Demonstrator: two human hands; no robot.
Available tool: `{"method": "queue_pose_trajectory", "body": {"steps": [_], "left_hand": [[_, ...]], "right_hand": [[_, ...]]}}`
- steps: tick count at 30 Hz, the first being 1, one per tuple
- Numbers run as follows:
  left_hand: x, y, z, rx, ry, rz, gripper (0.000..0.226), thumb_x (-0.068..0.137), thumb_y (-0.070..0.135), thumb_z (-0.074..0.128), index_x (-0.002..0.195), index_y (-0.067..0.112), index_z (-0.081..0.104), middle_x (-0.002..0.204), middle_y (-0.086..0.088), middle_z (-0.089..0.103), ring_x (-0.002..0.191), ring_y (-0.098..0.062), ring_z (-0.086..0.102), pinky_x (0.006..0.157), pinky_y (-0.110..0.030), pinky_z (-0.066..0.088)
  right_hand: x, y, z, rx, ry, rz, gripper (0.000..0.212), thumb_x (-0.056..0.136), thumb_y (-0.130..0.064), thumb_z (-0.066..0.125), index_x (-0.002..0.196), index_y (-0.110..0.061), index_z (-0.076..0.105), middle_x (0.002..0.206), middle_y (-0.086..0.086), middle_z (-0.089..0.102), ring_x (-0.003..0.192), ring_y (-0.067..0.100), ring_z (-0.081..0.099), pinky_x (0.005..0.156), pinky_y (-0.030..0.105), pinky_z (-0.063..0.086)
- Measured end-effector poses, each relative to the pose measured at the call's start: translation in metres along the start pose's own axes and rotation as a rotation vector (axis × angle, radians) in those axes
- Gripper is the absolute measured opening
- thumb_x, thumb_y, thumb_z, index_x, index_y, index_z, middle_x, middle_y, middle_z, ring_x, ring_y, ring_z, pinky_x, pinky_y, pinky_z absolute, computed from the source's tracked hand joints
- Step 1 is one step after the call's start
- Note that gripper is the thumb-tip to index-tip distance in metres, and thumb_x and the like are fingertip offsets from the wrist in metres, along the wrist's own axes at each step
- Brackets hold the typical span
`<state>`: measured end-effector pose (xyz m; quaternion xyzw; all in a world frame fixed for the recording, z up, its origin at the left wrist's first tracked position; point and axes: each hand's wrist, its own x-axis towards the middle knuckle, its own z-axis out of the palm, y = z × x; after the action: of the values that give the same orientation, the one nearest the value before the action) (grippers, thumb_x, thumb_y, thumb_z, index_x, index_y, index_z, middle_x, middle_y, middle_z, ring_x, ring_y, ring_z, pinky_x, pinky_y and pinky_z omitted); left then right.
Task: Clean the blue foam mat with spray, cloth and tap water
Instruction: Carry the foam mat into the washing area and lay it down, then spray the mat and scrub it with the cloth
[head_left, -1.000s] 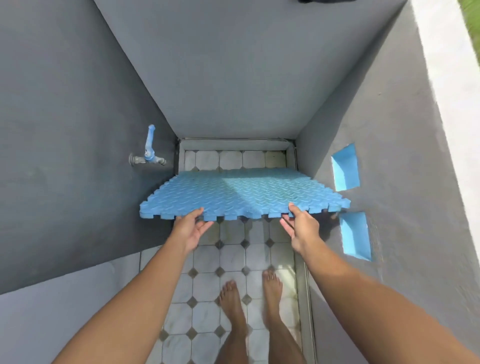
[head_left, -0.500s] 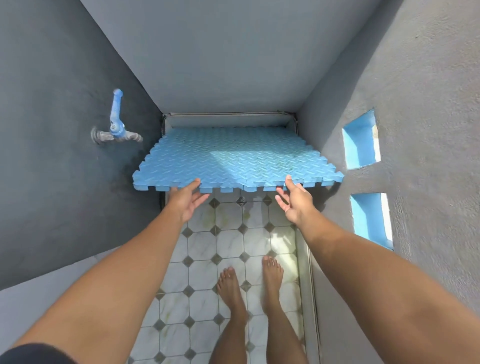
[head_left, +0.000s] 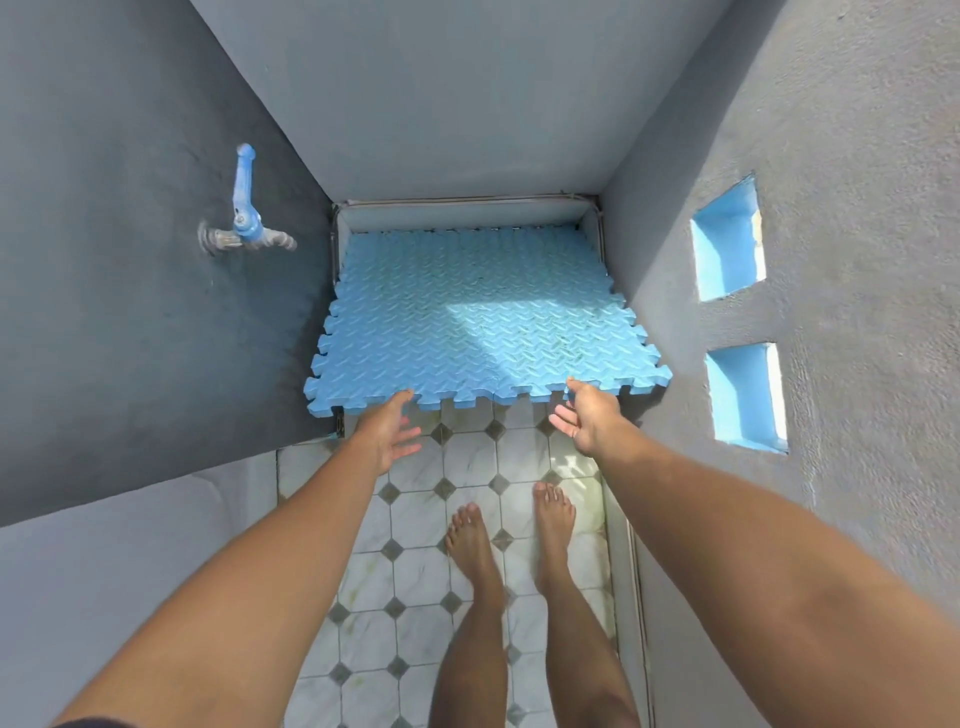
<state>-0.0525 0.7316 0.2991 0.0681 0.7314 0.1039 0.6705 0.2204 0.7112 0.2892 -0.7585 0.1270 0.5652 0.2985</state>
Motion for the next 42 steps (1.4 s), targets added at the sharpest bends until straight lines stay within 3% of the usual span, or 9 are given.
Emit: {"method": "queue_pose_trajectory", "body": {"steps": [5, 7, 12, 20, 24, 27, 32, 38, 42], "left_hand": [[-0.048, 0.004, 0.003, 0.151, 0.045, 0.203, 0.063, 0.094, 0.049, 0.064, 0.142, 0.012, 0.048, 0.135, -0.008, 0.059, 0.108, -0.022, 0.066, 0.072, -0.037, 0.058], [-0.081, 0.019, 0.007, 0.143, 0.035, 0.299, 0.060, 0.093, 0.048, 0.066, 0.138, 0.012, 0.050, 0.130, -0.008, 0.063, 0.102, -0.018, 0.068, 0.068, -0.035, 0.057], [-0.186, 0.086, 0.024, 0.166, 0.021, 0.597, 0.042, 0.096, 0.039, 0.066, 0.128, 0.015, 0.055, 0.120, -0.007, 0.068, 0.095, -0.014, 0.070, 0.073, -0.034, 0.058], [-0.339, 0.238, 0.062, 0.137, 0.028, 1.012, 0.040, 0.083, 0.045, 0.074, 0.114, 0.026, 0.057, 0.102, 0.004, 0.070, 0.102, -0.022, 0.069, 0.085, -0.045, 0.055], [-0.377, 0.316, 0.088, 0.165, 0.130, 1.199, 0.041, 0.087, 0.041, 0.077, 0.120, 0.027, 0.055, 0.109, 0.008, 0.067, 0.100, -0.010, 0.065, 0.083, -0.031, 0.054], [-0.387, 0.375, 0.108, 0.159, 0.232, 1.290, 0.050, 0.082, 0.040, 0.081, 0.122, 0.027, 0.053, 0.115, 0.009, 0.063, 0.104, -0.009, 0.061, 0.091, -0.029, 0.050], [-0.372, 0.474, 0.134, 0.137, 0.362, 1.277, 0.076, 0.078, 0.045, 0.082, 0.140, 0.022, 0.046, 0.135, 0.002, 0.056, 0.124, -0.014, 0.053, 0.104, -0.033, 0.044], [-0.348, 0.561, 0.156, 0.194, 0.192, 1.250, 0.089, 0.070, 0.053, 0.087, 0.144, 0.027, 0.043, 0.138, 0.003, 0.051, 0.122, -0.016, 0.056, 0.107, -0.039, 0.047], [-0.357, 0.575, 0.174, 0.181, 0.093, 1.435, 0.058, 0.092, 0.040, 0.072, 0.143, 0.024, 0.049, 0.128, -0.002, 0.061, 0.083, -0.006, 0.072, 0.071, -0.022, 0.055]], "right_hand": [[-0.044, -0.001, -0.017, -0.110, -0.044, -0.083, 0.044, 0.099, -0.017, 0.060, 0.142, -0.011, 0.050, 0.126, 0.007, 0.054, 0.102, 0.023, 0.059, 0.071, 0.034, 0.058], [-0.074, -0.014, -0.023, -0.180, -0.082, -0.177, 0.038, 0.099, -0.016, 0.059, 0.136, -0.012, 0.052, 0.124, 0.008, 0.058, 0.101, 0.021, 0.060, 0.074, 0.033, 0.059], [-0.169, -0.079, -0.029, -0.235, -0.187, -0.438, 0.012, 0.098, -0.015, 0.061, 0.109, -0.018, 0.065, 0.107, 0.005, 0.065, 0.087, 0.016, 0.064, 0.079, 0.037, 0.058], [-0.314, -0.243, -0.014, -0.296, -0.283, -0.892, 0.012, 0.096, -0.011, 0.065, 0.093, -0.022, 0.069, 0.090, 0.002, 0.069, 0.077, 0.014, 0.069, 0.058, 0.026, 0.055], [-0.339, -0.324, -0.001, -0.413, -0.236, -1.137, 0.011, 0.093, -0.015, 0.070, 0.092, -0.025, 0.071, 0.085, -0.009, 0.071, 0.079, 0.009, 0.068, 0.070, 0.029, 0.056], [-0.332, -0.376, 0.017, -0.569, -0.192, -1.278, 0.012, 0.090, -0.018, 0.073, 0.098, -0.025, 0.070, 0.093, -0.011, 0.071, 0.086, 0.002, 0.065, 0.079, 0.020, 0.049], [-0.296, -0.451, 0.058, -0.972, -0.083, -1.531, 0.042, 0.087, -0.029, 0.077, 0.126, -0.026, 0.061, 0.130, -0.002, 0.059, 0.126, 0.019, 0.048, 0.108, 0.038, 0.043], [-0.252, -0.490, 0.090, -1.457, 0.137, -1.444, 0.099, 0.082, -0.052, 0.077, 0.158, -0.044, 0.014, 0.169, 0.004, 0.012, 0.156, 0.032, 0.003, 0.123, 0.059, 0.011], [-0.226, -0.502, 0.088, -1.545, 0.154, -1.391, 0.089, 0.091, -0.042, 0.071, 0.159, -0.044, 0.014, 0.170, 0.003, 0.006, 0.157, 0.032, -0.002, 0.121, 0.064, 0.012]]}}
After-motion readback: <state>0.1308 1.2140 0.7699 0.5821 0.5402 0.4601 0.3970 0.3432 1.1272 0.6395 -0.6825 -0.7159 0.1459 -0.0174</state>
